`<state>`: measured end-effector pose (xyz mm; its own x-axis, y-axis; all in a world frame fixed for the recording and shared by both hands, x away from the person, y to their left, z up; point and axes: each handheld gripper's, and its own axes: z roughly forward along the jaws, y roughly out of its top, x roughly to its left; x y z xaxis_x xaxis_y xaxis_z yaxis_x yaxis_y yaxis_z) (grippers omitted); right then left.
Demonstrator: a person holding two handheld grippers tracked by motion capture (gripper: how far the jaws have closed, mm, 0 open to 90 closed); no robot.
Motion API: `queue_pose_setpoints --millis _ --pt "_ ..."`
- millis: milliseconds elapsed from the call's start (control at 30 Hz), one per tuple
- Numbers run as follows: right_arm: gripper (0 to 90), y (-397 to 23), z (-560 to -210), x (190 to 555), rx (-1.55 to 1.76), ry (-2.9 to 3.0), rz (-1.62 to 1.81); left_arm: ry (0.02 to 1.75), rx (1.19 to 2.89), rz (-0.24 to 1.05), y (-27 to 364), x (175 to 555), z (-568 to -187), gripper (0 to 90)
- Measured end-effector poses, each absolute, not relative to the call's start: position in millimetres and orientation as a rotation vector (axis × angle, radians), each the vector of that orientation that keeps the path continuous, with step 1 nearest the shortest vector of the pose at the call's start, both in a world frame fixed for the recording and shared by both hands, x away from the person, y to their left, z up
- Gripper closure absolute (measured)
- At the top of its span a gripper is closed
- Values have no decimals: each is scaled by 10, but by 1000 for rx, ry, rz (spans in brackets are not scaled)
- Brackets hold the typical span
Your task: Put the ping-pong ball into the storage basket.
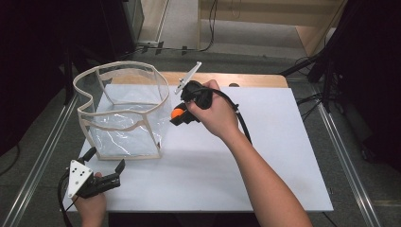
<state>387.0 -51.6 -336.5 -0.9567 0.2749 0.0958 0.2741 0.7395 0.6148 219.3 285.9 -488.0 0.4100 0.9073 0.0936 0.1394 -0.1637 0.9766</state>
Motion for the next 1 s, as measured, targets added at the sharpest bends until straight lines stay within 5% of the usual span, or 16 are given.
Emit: queue_pose_setpoints --millis 1000 --pt "476 -480 -3152 3945 462 2916 1048 947 1598 897 2861 2194 -4879 1"
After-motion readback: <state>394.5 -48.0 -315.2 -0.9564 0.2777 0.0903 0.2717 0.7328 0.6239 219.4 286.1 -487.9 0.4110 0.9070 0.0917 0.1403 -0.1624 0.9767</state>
